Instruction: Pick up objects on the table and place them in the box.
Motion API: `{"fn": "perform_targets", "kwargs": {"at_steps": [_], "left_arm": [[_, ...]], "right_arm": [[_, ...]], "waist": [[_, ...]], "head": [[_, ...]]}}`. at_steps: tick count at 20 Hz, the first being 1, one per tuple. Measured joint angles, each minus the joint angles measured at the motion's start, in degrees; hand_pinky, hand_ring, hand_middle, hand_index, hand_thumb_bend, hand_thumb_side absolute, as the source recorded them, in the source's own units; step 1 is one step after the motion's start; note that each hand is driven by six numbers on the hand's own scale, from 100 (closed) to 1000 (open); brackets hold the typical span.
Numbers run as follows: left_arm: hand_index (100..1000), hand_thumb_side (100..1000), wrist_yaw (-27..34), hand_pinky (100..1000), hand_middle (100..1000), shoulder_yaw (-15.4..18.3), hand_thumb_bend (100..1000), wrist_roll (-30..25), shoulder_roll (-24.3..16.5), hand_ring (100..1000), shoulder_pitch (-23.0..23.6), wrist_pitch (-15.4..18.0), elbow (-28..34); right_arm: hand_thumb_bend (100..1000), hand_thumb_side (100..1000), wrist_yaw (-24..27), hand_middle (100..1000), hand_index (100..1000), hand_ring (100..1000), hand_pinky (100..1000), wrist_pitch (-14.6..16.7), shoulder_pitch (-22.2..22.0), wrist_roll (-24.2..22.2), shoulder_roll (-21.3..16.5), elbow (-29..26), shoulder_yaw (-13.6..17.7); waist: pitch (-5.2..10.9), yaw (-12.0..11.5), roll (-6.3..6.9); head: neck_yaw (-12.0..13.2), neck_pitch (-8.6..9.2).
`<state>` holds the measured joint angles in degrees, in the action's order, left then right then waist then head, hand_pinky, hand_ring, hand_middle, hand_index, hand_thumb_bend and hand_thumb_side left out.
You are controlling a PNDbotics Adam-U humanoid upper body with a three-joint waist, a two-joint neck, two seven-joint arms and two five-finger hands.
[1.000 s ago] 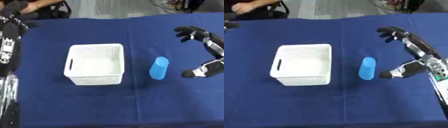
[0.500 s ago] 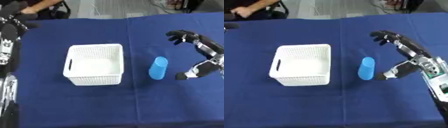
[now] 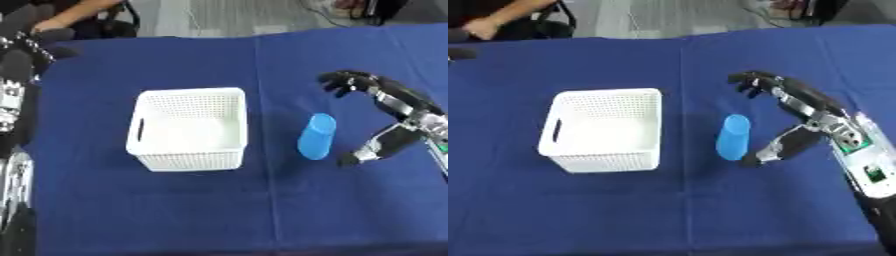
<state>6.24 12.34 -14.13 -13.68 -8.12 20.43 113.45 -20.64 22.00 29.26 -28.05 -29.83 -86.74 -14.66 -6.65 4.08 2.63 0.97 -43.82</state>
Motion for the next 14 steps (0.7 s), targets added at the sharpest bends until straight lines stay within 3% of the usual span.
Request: {"fn": "perform_targets", "kwargs": {"at_steps": [14], "left_arm": [[939,762,0.2,737,900,-0.5,1000,-0.6,0.0,776,-0.3,0.2,0.0]], "right_arm": [[910,519,-2.2,895,1000,834,750,1.5,3.1,-0.4,0.7,5.7,-0.9]], "waist": [[-0.67,-0.7,0.14]], "head": [[-0.8,0.29]]}}
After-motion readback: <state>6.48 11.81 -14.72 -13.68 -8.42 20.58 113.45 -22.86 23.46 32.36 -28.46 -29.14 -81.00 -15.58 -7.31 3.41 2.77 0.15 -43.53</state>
